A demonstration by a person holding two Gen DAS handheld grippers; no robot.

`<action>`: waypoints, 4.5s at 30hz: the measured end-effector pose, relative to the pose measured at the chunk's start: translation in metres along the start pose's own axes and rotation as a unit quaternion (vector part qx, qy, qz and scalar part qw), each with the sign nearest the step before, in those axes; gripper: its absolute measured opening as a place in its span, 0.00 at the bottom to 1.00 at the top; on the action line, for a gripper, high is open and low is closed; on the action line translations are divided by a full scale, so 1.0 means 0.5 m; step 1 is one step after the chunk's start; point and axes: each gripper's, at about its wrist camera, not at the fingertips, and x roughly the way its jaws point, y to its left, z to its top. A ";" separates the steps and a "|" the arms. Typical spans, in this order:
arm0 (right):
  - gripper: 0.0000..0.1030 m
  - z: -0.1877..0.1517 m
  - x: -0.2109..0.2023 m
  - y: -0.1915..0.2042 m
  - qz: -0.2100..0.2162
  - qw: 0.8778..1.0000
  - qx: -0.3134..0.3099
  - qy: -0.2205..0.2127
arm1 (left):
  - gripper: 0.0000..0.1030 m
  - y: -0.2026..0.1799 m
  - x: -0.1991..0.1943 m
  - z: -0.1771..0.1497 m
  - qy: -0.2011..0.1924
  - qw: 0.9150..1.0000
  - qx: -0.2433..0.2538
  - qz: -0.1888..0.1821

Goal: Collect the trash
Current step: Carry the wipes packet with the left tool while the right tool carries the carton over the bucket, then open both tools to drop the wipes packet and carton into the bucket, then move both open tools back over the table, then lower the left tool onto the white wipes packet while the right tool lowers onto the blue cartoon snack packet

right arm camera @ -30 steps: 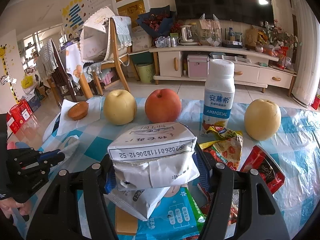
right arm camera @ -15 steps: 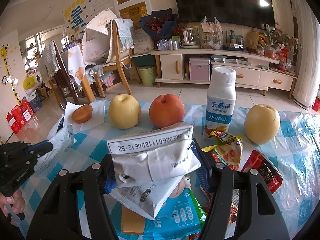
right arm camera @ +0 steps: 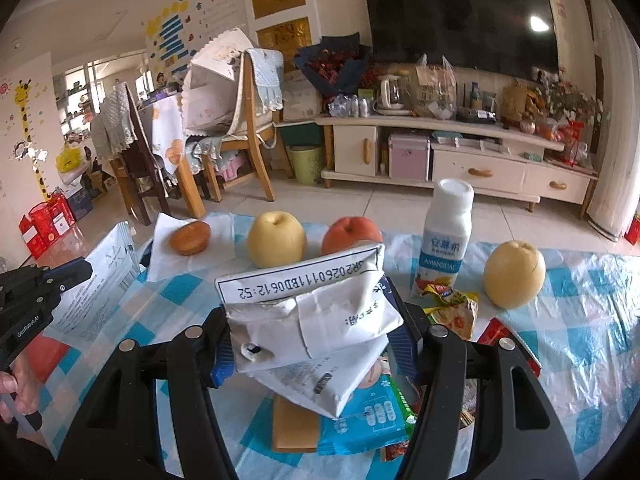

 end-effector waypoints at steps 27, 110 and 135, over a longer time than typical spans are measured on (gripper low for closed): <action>0.61 0.104 -0.107 0.433 0.157 0.982 -0.093 -0.048 | 0.04 0.280 -0.327 -0.022 -0.063 0.988 -0.071 0.124; 0.96 -0.221 -0.258 -0.185 -0.071 0.997 0.005 0.040 | 0.90 -0.335 0.153 0.054 0.047 0.998 0.042 -0.014; 0.96 -0.160 -0.133 -0.196 -0.060 0.995 -0.030 0.068 | 0.67 -0.380 0.294 -0.020 0.124 0.990 0.052 -0.049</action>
